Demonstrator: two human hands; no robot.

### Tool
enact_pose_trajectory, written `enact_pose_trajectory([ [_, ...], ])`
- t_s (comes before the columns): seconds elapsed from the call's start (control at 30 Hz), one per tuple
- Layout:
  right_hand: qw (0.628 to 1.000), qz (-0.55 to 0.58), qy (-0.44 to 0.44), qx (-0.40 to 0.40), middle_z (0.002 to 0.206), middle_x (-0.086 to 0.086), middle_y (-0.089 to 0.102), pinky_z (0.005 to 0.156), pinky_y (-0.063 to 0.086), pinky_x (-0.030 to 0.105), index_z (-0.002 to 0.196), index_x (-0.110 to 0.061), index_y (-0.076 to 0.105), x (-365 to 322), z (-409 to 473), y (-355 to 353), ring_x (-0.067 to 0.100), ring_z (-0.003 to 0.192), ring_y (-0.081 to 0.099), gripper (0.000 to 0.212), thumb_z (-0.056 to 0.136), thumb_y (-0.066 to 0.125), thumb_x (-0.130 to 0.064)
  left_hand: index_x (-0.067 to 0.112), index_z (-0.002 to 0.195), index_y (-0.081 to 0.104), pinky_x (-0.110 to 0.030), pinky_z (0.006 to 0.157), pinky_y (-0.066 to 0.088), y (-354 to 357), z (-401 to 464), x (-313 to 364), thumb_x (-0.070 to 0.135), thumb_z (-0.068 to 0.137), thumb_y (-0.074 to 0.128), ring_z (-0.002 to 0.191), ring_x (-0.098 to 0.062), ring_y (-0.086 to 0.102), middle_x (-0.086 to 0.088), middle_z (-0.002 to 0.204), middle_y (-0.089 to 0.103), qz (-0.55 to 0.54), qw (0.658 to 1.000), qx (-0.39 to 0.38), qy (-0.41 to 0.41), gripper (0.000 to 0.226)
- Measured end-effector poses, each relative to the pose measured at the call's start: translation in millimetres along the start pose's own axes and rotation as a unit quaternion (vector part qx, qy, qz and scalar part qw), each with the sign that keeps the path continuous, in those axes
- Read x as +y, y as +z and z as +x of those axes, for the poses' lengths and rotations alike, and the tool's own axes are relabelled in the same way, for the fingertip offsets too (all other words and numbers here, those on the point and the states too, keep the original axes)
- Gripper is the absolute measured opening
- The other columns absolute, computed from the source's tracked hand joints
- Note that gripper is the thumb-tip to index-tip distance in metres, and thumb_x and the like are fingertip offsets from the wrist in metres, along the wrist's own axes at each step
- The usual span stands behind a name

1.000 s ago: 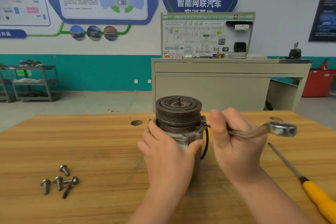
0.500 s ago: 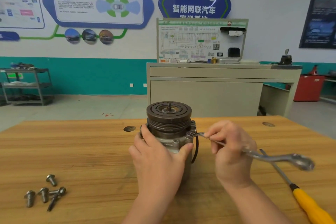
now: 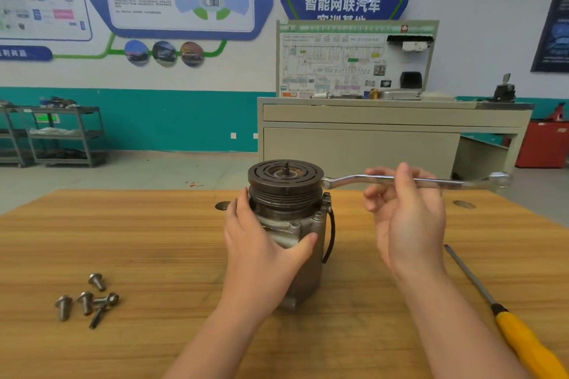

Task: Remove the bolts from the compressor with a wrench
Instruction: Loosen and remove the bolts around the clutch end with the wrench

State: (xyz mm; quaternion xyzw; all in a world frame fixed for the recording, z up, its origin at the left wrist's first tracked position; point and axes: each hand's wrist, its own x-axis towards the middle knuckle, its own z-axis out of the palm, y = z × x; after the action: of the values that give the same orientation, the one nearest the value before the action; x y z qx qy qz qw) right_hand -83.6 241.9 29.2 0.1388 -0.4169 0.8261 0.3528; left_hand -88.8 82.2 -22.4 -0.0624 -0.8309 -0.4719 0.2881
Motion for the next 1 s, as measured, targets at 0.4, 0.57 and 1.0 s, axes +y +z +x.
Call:
enact_pose_trajectory([
  [0.4, 0.899, -0.267, -0.317, -0.141, 0.069, 0.007, 0.065, 0.049, 0.05, 0.035, 0.09, -0.021, 0.06, 8, -19, -4, 0.013, 0.054, 0.062, 0.023, 0.096, 0.055, -0.043, 0.036, 0.15, 0.008, -0.023, 0.106, 0.017, 1, 0, -6, 0.041, 0.065, 0.081, 0.136, -0.006, 0.016, 0.006, 0.148, 0.021, -0.03, 0.999, 0.002, 0.036, 0.112],
  [0.57, 0.867, -0.301, -0.357, -0.17, 0.078, 0.007, 0.065, 0.049, 0.05, 0.035, 0.094, -0.015, 0.057, 19, -21, -7, 0.006, 0.06, 0.063, 0.027, 0.102, 0.045, -0.038, 0.03, 0.15, 0.012, -0.024, 0.106, 0.02, 1, -1, -5, 0.04, 0.065, 0.08, 0.136, -0.011, 0.02, 0.002, 0.146, 0.026, -0.025, 0.999, 0.006, 0.038, 0.109],
  [1.0, 0.969, -0.075, -0.225, 0.067, 0.063, 0.002, 0.056, 0.045, 0.035, 0.022, 0.077, -0.035, 0.053, 35, -47, 23, 0.017, 0.042, 0.042, 0.037, 0.104, 0.028, -0.03, 0.032, 0.151, 0.007, -0.022, 0.104, 0.017, 1, -1, -5, 0.044, 0.063, 0.077, 0.132, -0.006, 0.018, 0.002, 0.147, 0.024, -0.02, 0.999, 0.008, 0.038, 0.113],
])
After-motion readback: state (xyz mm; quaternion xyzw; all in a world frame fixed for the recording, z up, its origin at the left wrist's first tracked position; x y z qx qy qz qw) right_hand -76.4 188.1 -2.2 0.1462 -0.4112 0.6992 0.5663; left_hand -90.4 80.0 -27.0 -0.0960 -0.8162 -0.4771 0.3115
